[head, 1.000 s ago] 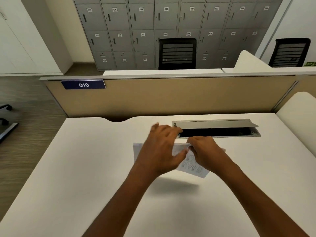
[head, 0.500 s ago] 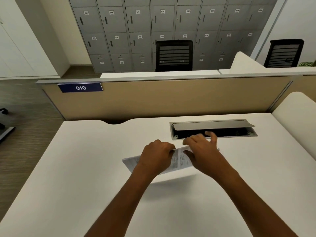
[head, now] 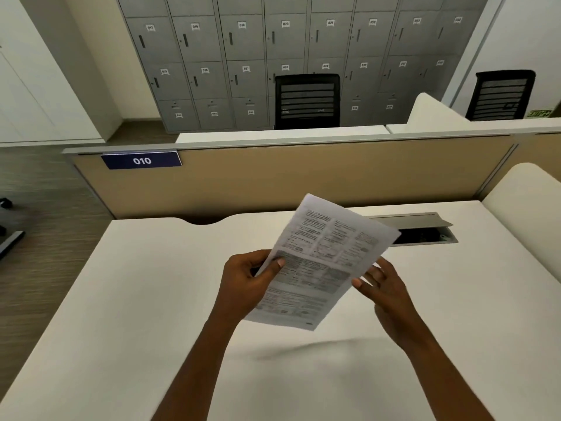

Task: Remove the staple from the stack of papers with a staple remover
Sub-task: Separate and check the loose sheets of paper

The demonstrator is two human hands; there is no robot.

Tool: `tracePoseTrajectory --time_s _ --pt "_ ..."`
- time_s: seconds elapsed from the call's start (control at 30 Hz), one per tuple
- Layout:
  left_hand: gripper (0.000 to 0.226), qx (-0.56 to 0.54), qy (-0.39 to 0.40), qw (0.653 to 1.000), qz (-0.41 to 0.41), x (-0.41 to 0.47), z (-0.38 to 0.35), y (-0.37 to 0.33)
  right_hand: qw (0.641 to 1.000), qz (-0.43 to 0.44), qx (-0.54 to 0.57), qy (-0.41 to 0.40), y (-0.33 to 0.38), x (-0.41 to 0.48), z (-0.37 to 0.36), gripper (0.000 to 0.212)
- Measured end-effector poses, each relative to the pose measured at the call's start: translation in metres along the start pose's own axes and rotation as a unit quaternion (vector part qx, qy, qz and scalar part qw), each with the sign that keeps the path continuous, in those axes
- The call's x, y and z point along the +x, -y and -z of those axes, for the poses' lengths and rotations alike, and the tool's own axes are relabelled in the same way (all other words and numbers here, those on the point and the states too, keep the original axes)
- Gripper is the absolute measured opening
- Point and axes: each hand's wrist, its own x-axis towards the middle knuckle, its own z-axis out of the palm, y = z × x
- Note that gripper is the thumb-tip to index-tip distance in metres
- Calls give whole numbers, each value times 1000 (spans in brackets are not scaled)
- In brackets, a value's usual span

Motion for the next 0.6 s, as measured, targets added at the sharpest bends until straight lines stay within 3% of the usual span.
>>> tracePoseTrajectory --time_s 0.17,0.6 --pt "19 -128 -33 990 39 -15 -2 13 999 50 7 5 10 7 -18 42" --pt "24 -210 -94 970 76 -30 -16 48 993 94 -57 -45 0 7 -41 25"
